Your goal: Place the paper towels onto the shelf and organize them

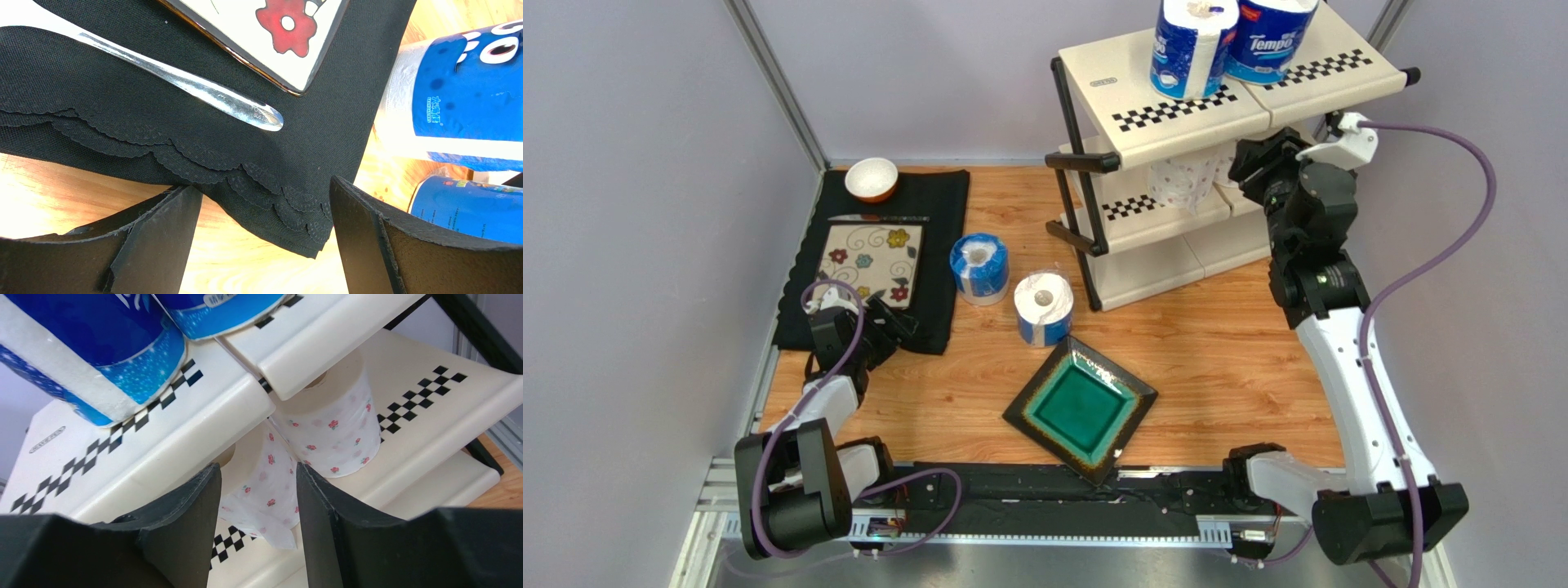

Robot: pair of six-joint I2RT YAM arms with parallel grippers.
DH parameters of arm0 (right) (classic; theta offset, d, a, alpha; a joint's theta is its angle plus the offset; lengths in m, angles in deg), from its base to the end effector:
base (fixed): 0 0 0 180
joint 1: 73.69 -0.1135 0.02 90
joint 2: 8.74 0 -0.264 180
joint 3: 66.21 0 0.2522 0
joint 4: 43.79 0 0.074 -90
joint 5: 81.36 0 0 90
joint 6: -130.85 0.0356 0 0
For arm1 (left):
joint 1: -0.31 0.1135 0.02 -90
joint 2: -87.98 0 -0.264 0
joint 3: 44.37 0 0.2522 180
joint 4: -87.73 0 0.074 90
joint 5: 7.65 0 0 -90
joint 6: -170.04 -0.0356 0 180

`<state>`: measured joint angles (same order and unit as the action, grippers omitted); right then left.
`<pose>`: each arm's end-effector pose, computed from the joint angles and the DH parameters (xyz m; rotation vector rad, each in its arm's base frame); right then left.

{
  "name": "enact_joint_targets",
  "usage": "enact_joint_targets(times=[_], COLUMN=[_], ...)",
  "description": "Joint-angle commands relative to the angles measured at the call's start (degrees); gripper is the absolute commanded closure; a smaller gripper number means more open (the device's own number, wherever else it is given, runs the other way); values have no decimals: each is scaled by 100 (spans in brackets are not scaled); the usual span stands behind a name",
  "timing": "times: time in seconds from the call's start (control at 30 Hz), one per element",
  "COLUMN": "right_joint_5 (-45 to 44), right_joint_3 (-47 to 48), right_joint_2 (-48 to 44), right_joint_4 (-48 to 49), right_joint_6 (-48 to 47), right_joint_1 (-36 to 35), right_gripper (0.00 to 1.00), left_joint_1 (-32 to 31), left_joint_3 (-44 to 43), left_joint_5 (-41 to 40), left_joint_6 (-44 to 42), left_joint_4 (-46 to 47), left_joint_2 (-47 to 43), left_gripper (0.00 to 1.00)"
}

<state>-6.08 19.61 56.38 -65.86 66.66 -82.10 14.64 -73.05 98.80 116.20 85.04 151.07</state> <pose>0.2518 0.0281 0.4396 0.4380 1.5389 0.2600 0.1913 0.0385 0.1412 -0.8070 2.0880 -0.5272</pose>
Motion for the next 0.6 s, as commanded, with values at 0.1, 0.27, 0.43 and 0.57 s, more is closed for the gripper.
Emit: enact_joint_targets(times=[0.1, 0.27, 0.43, 0.57], right_joint_5=[215, 873, 1122, -231], right_joint_3=[-567, -1465, -1843, -2308], right_joint_2=[-1071, -1976, -2241, -2039], right_joint_4=[-732, -1162, -1787, -1867], right_joint_6=[29, 512, 988, 1260], right_joint_1=[102, 85, -844, -2768], right_gripper=[48, 43, 40, 37], left_joint_1=[9, 17, 17, 17], left_joint_3=[217, 226, 226, 235], left_joint_5=[43, 95, 166, 157], left_joint_6=[66, 93, 110, 110], left_joint_4=[-641, -597, -553, -562], left_joint_2=[133, 116, 142, 133], left_gripper=[14, 14, 14, 14])
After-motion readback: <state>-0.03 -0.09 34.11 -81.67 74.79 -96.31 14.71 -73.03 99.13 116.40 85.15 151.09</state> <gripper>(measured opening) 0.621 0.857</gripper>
